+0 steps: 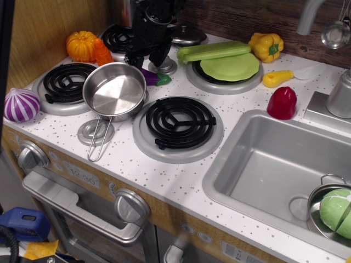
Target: Put eggplant in pot or pan
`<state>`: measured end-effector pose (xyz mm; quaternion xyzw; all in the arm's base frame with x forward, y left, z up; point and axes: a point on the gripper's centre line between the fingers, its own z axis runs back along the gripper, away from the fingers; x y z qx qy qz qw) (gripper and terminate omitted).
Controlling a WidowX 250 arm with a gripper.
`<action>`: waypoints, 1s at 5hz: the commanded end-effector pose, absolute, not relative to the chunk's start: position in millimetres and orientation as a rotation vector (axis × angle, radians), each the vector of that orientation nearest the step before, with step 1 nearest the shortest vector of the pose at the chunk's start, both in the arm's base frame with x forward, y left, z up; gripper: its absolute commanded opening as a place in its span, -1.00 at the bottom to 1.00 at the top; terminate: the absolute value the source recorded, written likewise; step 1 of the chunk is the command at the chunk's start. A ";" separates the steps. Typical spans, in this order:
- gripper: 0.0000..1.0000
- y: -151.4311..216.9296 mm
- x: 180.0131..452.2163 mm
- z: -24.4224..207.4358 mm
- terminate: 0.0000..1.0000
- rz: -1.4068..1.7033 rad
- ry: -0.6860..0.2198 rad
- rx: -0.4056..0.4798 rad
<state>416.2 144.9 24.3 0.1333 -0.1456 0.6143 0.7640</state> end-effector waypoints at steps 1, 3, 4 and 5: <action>1.00 158.2 413.4 38.1 -1.00 1.366 -0.353 0.269; 1.00 168.6 406.4 19.4 -1.00 1.374 -0.358 0.222; 1.00 172.0 406.0 9.1 -1.00 1.376 -0.377 0.198; 1.00 173.7 408.6 4.2 -1.00 1.374 -0.379 0.188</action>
